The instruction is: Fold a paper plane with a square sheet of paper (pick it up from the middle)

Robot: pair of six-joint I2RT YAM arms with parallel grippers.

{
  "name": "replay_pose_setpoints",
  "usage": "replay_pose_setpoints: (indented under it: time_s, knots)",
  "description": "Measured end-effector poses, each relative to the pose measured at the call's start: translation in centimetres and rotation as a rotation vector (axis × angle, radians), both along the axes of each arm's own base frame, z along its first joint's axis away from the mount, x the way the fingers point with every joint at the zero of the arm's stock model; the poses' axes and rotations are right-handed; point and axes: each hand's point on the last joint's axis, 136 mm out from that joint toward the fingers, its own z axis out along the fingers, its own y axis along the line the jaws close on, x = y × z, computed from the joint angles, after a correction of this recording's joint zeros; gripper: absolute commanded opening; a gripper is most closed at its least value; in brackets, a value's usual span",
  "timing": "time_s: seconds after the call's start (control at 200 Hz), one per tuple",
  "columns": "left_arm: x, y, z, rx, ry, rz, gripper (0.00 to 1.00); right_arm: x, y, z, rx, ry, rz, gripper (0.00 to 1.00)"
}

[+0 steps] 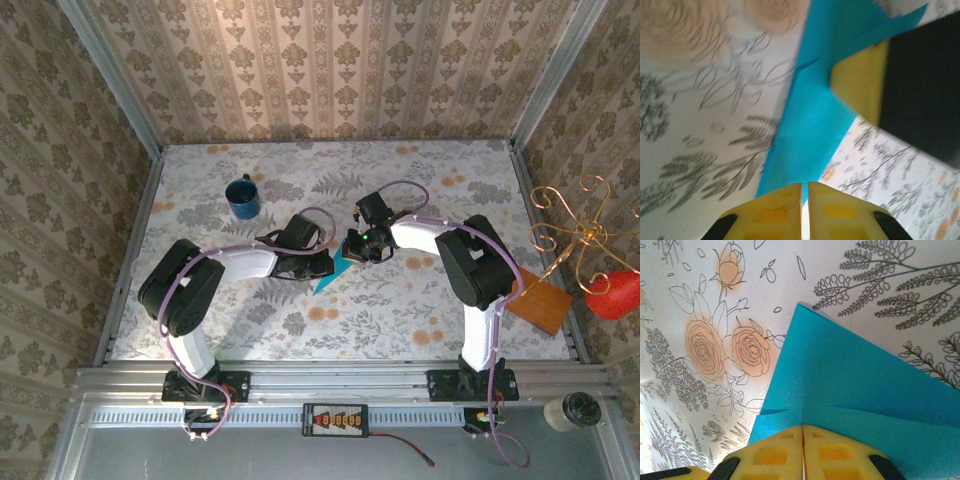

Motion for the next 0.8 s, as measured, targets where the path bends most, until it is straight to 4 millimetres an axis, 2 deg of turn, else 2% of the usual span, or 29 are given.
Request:
replay_pose_setpoints:
  time_s: [0.1,0.19,0.285,0.465,0.68,0.8]
  knots:
    - [1.1,-1.0,0.2,-0.011,-0.012,0.000,0.10,0.0,0.0,0.0,0.003,-0.005,0.000,0.09]
    - [1.7,-1.5,-0.5,-0.001,-0.002,0.000,0.08,0.0,0.0,0.0,0.004,-0.005,0.000,0.09]
    - [1.7,-1.3,-1.6,0.027,0.021,0.004,0.04,0.0,0.0,0.1,0.007,-0.004,0.000,0.09]
    - [1.8,-1.1,-1.6,0.050,0.024,0.012,0.01,0.0,-0.3,0.5,0.008,-0.001,-0.004,0.10]
    - [1.7,-1.1,-1.7,0.054,0.022,0.010,0.00,0.5,-0.7,3.9,0.038,-0.077,-0.004,0.09]
    - [1.6,-1.2,-1.7,0.055,0.022,0.009,0.00,0.4,-0.9,4.2,0.042,-0.089,-0.005,0.08]
